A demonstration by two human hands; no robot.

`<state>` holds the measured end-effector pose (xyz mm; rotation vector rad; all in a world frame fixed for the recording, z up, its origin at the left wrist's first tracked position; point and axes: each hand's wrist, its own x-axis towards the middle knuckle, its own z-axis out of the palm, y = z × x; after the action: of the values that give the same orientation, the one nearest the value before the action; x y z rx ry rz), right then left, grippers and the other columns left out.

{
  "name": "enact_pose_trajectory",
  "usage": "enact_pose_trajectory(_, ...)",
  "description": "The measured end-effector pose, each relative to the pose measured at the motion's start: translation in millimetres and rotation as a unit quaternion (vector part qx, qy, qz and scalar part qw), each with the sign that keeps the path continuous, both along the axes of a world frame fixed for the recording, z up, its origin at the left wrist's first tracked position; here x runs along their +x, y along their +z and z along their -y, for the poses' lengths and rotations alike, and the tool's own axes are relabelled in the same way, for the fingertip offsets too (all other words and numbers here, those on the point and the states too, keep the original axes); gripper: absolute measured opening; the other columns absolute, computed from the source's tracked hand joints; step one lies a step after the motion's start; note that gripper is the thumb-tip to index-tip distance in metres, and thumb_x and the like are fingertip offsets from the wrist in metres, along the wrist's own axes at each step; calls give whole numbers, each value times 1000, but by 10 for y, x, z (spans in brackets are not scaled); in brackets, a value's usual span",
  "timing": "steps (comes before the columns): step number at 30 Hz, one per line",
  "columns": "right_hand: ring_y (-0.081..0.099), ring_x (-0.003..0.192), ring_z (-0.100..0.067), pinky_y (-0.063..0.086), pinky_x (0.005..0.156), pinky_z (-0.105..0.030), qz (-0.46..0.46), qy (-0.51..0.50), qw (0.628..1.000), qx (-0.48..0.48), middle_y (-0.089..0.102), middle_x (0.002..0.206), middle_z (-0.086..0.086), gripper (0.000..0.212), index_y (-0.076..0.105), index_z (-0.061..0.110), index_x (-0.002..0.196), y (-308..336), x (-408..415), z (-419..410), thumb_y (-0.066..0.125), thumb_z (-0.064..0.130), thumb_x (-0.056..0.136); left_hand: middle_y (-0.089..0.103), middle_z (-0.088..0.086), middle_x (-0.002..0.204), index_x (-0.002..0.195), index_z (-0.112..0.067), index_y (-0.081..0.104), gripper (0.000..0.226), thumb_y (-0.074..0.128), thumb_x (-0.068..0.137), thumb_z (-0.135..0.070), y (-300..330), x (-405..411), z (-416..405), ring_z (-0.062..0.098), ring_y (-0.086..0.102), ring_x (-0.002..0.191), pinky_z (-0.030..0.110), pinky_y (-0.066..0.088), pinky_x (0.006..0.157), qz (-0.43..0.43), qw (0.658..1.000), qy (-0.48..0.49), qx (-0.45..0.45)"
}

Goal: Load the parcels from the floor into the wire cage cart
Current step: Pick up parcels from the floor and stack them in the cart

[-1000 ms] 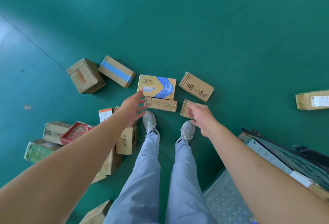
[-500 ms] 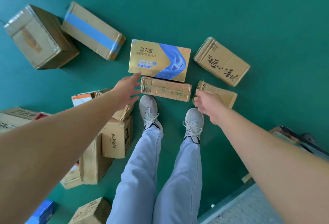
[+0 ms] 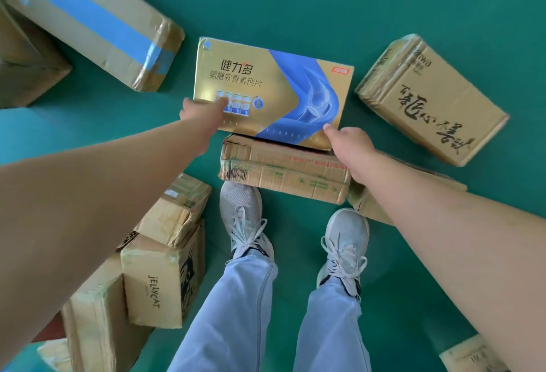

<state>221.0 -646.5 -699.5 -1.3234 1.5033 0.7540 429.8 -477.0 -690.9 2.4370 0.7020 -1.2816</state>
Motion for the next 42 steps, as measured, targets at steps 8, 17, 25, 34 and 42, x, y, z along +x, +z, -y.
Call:
enact_pose_trajectory(8, 52, 95, -25, 40, 81, -38, 36, -123, 990, -61, 51, 110, -3, 59, 35, 13, 123, 454, 91, -27, 49, 64, 96, 49, 1, 127, 141, -30, 41, 61, 64, 89, -54, 437, 264, 16, 28, 50, 118, 42, 42, 86, 35, 993, 88, -71)
enact_pose_trajectory(17, 66, 103, -27, 64, 74, -46, 60, -438, 897, 17, 54, 120, -8, 49, 42, 17, 127, 2724, -48, 177, 71, 38, 94, 51, 1, 119, 131, -30, 44, 45, 68, 94, -29, 2547, 134, 228, 24, 57, 108, 50, 58, 92, 25, 964, 187, -190)
enact_pose_trajectory(25, 70, 103, -32, 63, 64, -34, 90, -489, 867, 29, 49, 130, -5, 46, 53, 22, 126, 5271, -660, 39, 70, 49, 93, 56, 3, 118, 134, -25, 44, 47, 70, 95, -24, 4806, -233, 322, 22, 59, 101, 44, 57, 82, -8, 952, 132, -276)
enact_pose_trajectory(34, 65, 99, -21, 63, 71, -36, 190, -626, 755, -49, 54, 132, -5, 49, 51, 20, 131, 7037, -1623, -815, 75, 37, 92, 66, 7, 118, 132, -20, 48, 47, 73, 93, -18, 6472, -691, 292, 21, 67, 96, 39, 58, 70, -64, 925, -9, -373)
enact_pose_trajectory(42, 63, 101, -20, 62, 75, -37, 231, -715, 644, -142, 49, 137, -4, 52, 49, 21, 134, 7665, -2891, -2045, 75, 37, 92, 78, 9, 106, 119, -7, 65, 25, 68, 95, -12, 7100, -1911, -8, 21, 74, 84, 32, 61, 68, -202, 879, -121, -416)
